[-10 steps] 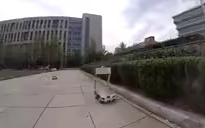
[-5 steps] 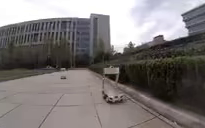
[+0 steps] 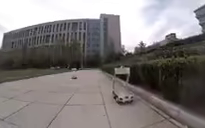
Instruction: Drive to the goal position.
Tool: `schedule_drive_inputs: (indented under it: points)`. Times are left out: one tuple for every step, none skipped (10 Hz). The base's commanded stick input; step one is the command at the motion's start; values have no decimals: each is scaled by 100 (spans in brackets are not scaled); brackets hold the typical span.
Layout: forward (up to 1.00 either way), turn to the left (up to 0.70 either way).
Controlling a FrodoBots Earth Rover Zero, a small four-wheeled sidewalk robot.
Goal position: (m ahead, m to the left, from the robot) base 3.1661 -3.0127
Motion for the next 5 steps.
schedule_drive_inputs:
  points:
    - [70, 10]
    - [70, 0]
    - [70, 0]
    - [70, 0]
    - [70, 0]
